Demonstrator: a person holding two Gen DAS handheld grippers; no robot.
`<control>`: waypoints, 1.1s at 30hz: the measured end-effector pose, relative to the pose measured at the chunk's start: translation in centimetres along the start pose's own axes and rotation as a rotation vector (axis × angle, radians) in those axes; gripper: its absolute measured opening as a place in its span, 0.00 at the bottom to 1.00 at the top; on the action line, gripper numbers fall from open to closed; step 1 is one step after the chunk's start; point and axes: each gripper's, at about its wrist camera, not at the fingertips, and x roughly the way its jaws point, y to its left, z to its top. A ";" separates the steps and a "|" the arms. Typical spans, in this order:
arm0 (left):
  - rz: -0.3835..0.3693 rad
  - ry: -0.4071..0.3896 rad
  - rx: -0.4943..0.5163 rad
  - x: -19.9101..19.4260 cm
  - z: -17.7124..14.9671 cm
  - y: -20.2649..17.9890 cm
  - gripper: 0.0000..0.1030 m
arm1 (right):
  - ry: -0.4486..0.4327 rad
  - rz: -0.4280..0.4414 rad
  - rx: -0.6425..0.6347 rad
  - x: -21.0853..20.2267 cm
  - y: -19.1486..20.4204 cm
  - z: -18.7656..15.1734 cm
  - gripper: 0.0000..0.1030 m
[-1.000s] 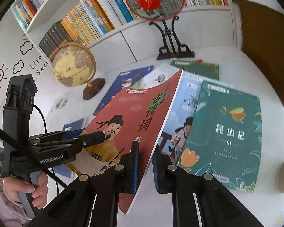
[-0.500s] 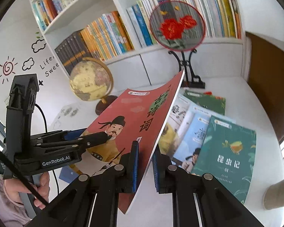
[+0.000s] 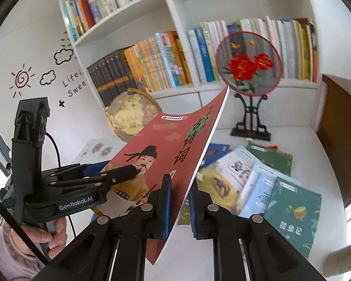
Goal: Organize books
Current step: 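Lift the red book with both grippers and carry it over the dark blue book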
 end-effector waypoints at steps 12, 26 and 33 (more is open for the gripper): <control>0.092 -0.008 -0.074 -1.6 -1.6 8.2 0.39 | 0.033 0.065 -0.089 4.5 7.3 0.9 0.13; 0.140 0.025 -0.183 -1.5 -4.0 15.2 0.39 | 0.125 0.122 -0.129 10.5 13.0 -0.4 0.13; 0.158 0.060 -0.255 -0.9 -6.5 18.0 0.39 | 0.181 0.142 -0.135 13.0 14.6 -1.8 0.13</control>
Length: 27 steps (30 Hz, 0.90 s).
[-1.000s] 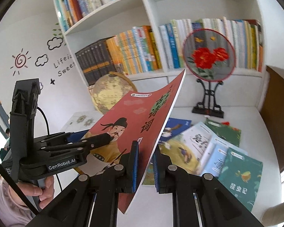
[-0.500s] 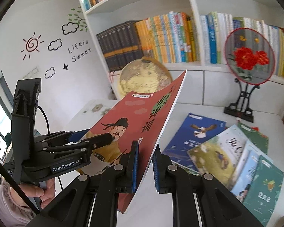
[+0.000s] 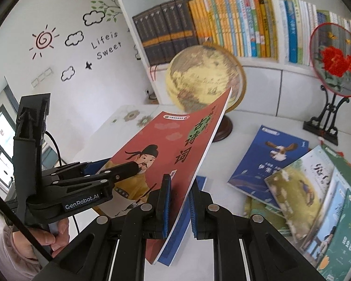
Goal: Organize books
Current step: 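Lift the red book with both grippers and carry it over the dark blue book, then lower the red book onto the dark blue book and open both grippers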
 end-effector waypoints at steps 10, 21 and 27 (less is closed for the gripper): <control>0.031 0.059 -0.102 1.9 -2.7 4.2 0.39 | 0.091 0.035 0.045 4.7 2.1 -2.7 0.13; 0.057 0.129 -0.122 4.4 -5.1 6.1 0.39 | 0.168 0.040 0.107 8.7 2.1 -5.6 0.13; 0.042 0.157 -0.112 5.6 -6.3 6.6 0.39 | 0.205 0.022 0.146 10.5 1.7 -7.2 0.13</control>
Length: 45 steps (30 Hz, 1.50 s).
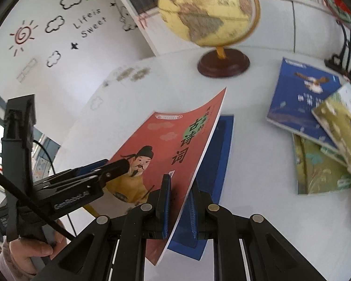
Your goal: Organize books
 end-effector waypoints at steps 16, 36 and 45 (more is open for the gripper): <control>0.029 0.046 0.028 1.6 0.0 -0.2 0.39 | 0.102 0.016 0.180 3.2 -2.9 -1.3 0.12; 0.097 0.112 0.070 2.4 0.5 -1.3 0.79 | 0.207 -0.040 0.280 4.2 -4.2 -2.4 0.49; 0.088 0.130 0.134 2.6 0.7 -3.6 0.81 | 0.191 -0.082 0.312 1.9 -5.9 -3.0 0.51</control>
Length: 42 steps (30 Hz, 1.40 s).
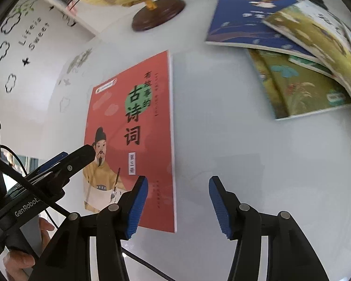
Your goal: Organize books
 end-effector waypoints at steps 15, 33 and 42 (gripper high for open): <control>-0.107 -0.050 0.172 -2.2 3.4 -11.3 0.81 | -0.220 -0.069 0.141 -9.9 -9.7 -1.2 0.52; -0.196 -0.019 0.503 0.9 1.9 -36.8 0.81 | -0.366 -0.406 0.318 -18.4 -29.7 -0.8 0.55; -0.275 0.026 0.541 3.6 1.4 -41.7 0.80 | -0.271 -0.514 0.314 -17.3 -34.4 1.5 0.55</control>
